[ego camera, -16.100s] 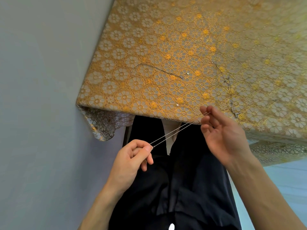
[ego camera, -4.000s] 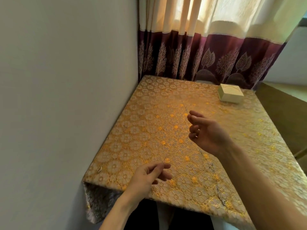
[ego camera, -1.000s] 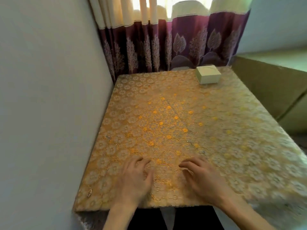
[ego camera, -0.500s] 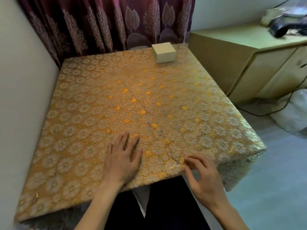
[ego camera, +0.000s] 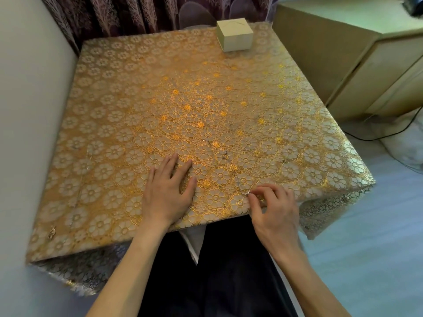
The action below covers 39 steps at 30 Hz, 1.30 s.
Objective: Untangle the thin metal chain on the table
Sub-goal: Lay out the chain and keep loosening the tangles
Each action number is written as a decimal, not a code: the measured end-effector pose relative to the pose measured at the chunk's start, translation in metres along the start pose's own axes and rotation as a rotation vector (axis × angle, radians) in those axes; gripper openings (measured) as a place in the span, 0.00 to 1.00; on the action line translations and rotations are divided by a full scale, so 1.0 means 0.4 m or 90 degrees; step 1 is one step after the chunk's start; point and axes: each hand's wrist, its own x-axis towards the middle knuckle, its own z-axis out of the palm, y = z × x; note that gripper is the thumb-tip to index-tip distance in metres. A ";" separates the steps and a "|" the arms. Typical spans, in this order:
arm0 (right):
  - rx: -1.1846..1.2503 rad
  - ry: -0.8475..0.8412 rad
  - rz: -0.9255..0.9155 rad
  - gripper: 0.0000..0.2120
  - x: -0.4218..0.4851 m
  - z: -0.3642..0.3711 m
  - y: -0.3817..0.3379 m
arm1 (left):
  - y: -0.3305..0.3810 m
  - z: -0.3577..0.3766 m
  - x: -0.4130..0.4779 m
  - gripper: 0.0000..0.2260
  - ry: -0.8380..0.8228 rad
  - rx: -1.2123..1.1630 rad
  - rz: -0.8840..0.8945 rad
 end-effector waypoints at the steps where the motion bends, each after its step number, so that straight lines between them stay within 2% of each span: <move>1: 0.008 -0.001 0.000 0.03 -0.001 -0.001 0.000 | -0.001 0.000 -0.002 0.27 0.005 -0.002 0.001; 6: 0.099 -0.035 0.005 0.02 -0.020 -0.038 -0.016 | 0.021 -0.007 -0.037 0.22 0.014 -0.060 -0.029; 10: 0.202 -0.082 0.103 0.01 -0.051 -0.087 -0.032 | 0.108 -0.016 -0.149 0.11 0.071 -0.182 0.010; 11: 0.210 -0.086 0.118 0.01 -0.058 -0.095 -0.031 | 0.144 -0.025 -0.180 0.07 0.048 -0.223 -0.006; 13: 0.215 -0.090 0.128 0.02 -0.070 -0.110 -0.024 | 0.213 -0.037 -0.219 0.04 -0.074 -0.347 -0.101; 15: 0.212 -0.090 0.122 0.03 -0.080 -0.122 -0.017 | 0.258 -0.022 -0.223 0.07 -0.229 -0.496 -0.223; 17: 0.196 -0.086 0.110 0.02 -0.090 -0.133 -0.012 | 0.280 -0.003 -0.209 0.12 -0.341 -0.624 -0.330; 20: 0.187 -0.081 0.112 0.04 -0.105 -0.150 -0.002 | 0.296 0.013 -0.187 0.16 -0.406 -0.785 -0.478; 22: 0.189 -0.096 0.119 0.05 -0.116 -0.164 0.007 | 0.304 0.020 -0.177 0.17 -0.428 -0.822 -0.503; 29: 0.254 -0.169 0.144 0.07 -0.139 -0.215 0.024 | 0.336 0.029 -0.150 0.14 -0.457 -0.928 -0.513; 34: 0.302 -0.153 0.143 0.10 -0.150 -0.249 0.032 | 0.344 0.035 -0.141 0.10 -0.436 -0.988 -0.549; 39: 0.323 -0.145 0.137 0.10 -0.153 -0.281 0.039 | 0.334 0.025 -0.140 0.11 -0.402 -1.030 -0.547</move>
